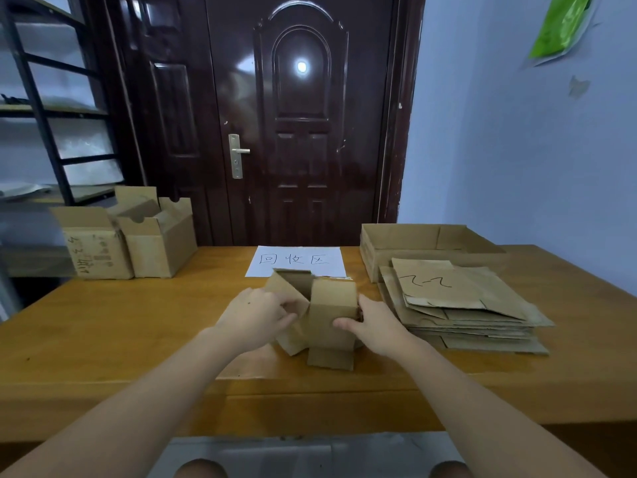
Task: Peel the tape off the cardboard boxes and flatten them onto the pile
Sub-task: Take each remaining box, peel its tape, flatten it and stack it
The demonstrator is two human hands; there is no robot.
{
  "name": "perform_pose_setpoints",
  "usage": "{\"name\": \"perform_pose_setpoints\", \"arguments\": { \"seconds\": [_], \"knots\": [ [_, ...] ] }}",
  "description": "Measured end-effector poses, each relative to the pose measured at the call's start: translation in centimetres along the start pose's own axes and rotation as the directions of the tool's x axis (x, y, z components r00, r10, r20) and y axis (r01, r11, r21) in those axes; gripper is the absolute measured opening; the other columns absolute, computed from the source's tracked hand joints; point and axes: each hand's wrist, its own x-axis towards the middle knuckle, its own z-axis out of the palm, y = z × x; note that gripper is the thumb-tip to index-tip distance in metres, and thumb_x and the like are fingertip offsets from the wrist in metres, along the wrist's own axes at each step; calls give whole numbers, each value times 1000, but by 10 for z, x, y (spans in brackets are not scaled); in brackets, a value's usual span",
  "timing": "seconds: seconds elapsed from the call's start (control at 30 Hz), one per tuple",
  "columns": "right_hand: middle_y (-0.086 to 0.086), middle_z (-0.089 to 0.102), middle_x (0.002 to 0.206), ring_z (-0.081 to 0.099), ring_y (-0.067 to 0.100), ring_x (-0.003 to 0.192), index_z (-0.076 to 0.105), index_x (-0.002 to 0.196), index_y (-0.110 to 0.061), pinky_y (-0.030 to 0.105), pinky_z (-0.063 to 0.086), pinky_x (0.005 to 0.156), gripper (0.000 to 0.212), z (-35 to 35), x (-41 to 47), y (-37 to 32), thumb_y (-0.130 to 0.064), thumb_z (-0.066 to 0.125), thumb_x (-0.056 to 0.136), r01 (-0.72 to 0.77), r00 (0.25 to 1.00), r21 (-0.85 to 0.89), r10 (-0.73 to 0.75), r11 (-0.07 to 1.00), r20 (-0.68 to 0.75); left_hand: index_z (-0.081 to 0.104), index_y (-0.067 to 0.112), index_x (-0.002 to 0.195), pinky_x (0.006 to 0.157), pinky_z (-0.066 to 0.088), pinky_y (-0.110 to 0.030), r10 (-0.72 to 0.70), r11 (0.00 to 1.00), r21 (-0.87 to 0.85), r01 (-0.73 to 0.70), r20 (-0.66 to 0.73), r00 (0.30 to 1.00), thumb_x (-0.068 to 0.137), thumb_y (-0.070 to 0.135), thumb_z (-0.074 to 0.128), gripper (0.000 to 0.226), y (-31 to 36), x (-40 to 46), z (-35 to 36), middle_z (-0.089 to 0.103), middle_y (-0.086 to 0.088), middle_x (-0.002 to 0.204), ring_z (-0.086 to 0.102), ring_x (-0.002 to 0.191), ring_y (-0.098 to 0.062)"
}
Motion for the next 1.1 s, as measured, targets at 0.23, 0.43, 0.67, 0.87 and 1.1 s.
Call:
{"name": "perform_pose_setpoints", "arguments": {
  "seconds": [0.23,0.43,0.67,0.87,1.1],
  "knots": [
    [-7,62,135,58,15,121,53,141,-27,21,53,81,52,-16,15,12,-37,71,93,-94,993,177,79,980,91,53,36,121,93,50,-33,-204,976,-101,195,-91,975,73,73,75,64,-25,13,-12,54,15,116,53,107,-11],
    [-11,65,127,59,12,120,57,138,-25,36,49,104,45,-19,26,16,-29,70,95,-123,990,257,100,958,102,26,25,152,78,53,-29,-445,746,-480,461,155,882,66,62,88,113,-52,14,-1,57,2,135,61,111,-20],
    [-3,55,136,55,22,125,40,148,-28,47,51,101,77,-6,38,18,-21,82,84,-233,970,621,221,748,97,69,5,114,71,59,-27,-428,259,-859,442,308,850,90,44,74,46,-49,5,21,79,-3,98,74,87,-14],
    [-4,56,125,52,17,110,45,145,-17,37,47,91,54,-5,47,5,-36,65,98,-269,956,607,283,748,76,54,15,124,65,59,-24,-426,274,-909,314,178,887,101,29,63,29,-35,11,9,78,3,97,75,87,-12],
    [-8,56,122,56,13,109,38,146,-30,38,51,90,45,-26,58,-20,-41,52,105,-192,978,552,203,812,41,12,37,144,88,55,-32,-346,315,-919,239,123,930,104,10,56,66,-44,23,-11,66,1,125,66,110,-16]
  ]
}}
